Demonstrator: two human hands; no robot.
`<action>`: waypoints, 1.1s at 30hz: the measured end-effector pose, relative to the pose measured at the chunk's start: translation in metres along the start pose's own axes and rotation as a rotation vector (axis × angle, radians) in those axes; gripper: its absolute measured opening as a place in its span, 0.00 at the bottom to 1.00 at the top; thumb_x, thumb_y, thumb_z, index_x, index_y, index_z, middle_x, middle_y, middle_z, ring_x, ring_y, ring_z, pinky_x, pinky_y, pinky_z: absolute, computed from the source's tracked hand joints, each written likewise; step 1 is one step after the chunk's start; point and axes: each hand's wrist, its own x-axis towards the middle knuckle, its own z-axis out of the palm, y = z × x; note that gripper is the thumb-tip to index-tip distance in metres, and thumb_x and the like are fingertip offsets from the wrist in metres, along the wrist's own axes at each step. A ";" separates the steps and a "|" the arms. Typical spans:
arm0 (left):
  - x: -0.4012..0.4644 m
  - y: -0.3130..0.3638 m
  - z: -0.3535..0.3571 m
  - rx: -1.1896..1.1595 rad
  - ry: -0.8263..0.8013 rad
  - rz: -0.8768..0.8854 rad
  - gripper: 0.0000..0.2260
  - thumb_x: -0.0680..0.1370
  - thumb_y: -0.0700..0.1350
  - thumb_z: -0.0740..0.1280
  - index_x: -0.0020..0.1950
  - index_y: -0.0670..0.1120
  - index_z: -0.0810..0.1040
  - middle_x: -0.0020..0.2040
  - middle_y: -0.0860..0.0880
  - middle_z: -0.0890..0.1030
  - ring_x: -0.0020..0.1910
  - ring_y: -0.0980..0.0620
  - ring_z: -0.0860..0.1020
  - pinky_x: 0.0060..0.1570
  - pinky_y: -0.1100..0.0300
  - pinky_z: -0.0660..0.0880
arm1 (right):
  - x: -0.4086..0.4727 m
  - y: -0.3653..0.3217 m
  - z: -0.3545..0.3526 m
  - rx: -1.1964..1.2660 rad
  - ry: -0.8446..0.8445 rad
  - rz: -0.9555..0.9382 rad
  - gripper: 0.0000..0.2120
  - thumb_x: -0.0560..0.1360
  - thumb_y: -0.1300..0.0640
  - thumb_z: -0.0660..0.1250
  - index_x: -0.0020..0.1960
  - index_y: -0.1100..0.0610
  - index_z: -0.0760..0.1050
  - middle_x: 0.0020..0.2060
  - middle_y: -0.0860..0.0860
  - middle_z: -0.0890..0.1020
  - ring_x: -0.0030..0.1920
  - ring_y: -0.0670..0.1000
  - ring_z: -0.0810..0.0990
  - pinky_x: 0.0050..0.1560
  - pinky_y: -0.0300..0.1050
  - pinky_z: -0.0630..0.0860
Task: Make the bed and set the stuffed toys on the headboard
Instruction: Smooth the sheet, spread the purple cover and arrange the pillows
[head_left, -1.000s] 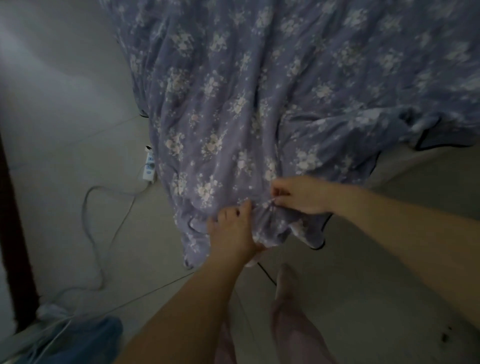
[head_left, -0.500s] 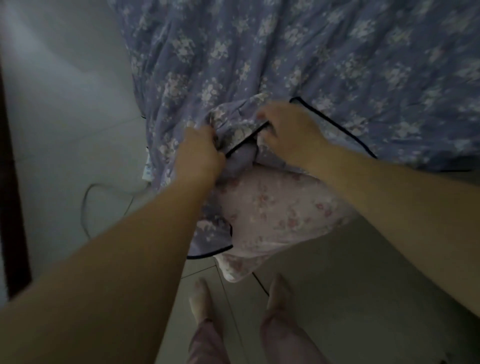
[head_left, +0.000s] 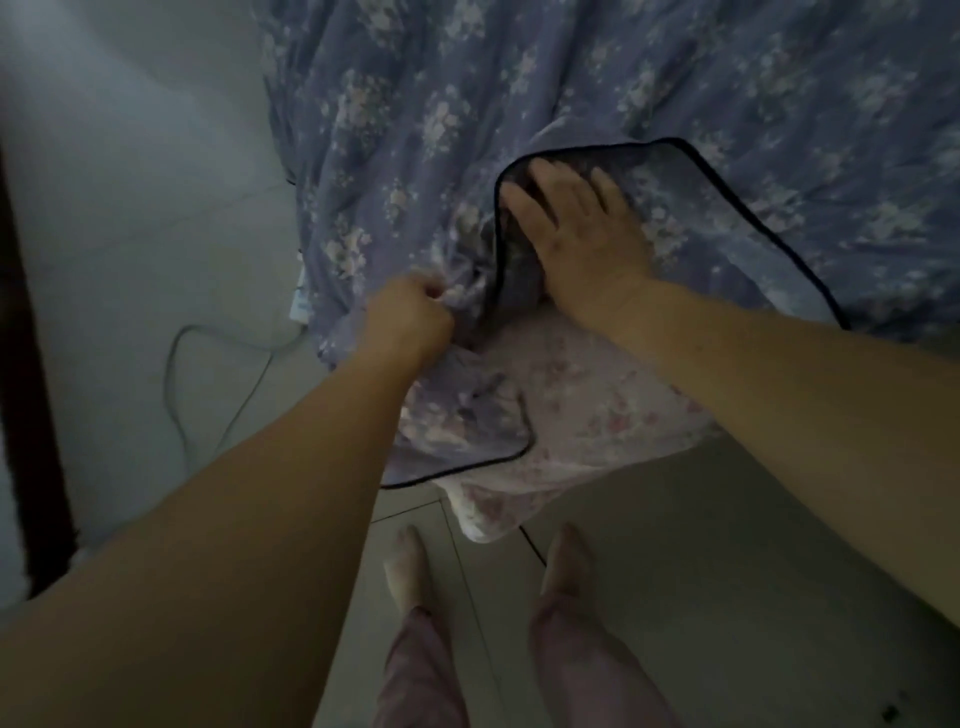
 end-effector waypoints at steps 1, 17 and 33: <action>-0.006 0.004 -0.006 -0.055 -0.109 0.018 0.08 0.78 0.37 0.60 0.52 0.38 0.79 0.49 0.40 0.77 0.52 0.46 0.75 0.50 0.56 0.70 | 0.001 -0.003 -0.003 -0.035 0.041 -0.013 0.34 0.77 0.61 0.60 0.77 0.51 0.47 0.76 0.57 0.52 0.76 0.57 0.51 0.74 0.57 0.48; -0.107 -0.051 -0.023 0.645 -0.916 0.241 0.17 0.78 0.44 0.58 0.66 0.44 0.72 0.67 0.42 0.72 0.62 0.42 0.71 0.60 0.53 0.67 | -0.076 -0.046 -0.064 -0.187 -0.581 -0.332 0.25 0.76 0.62 0.60 0.69 0.42 0.68 0.59 0.48 0.78 0.52 0.54 0.78 0.43 0.48 0.77; -0.153 -0.119 0.015 0.669 -1.012 0.230 0.23 0.79 0.42 0.61 0.74 0.49 0.62 0.73 0.45 0.66 0.69 0.44 0.67 0.65 0.55 0.66 | -0.155 -0.065 0.003 0.232 -1.053 -0.010 0.18 0.74 0.55 0.66 0.63 0.52 0.75 0.54 0.54 0.80 0.47 0.53 0.76 0.49 0.47 0.74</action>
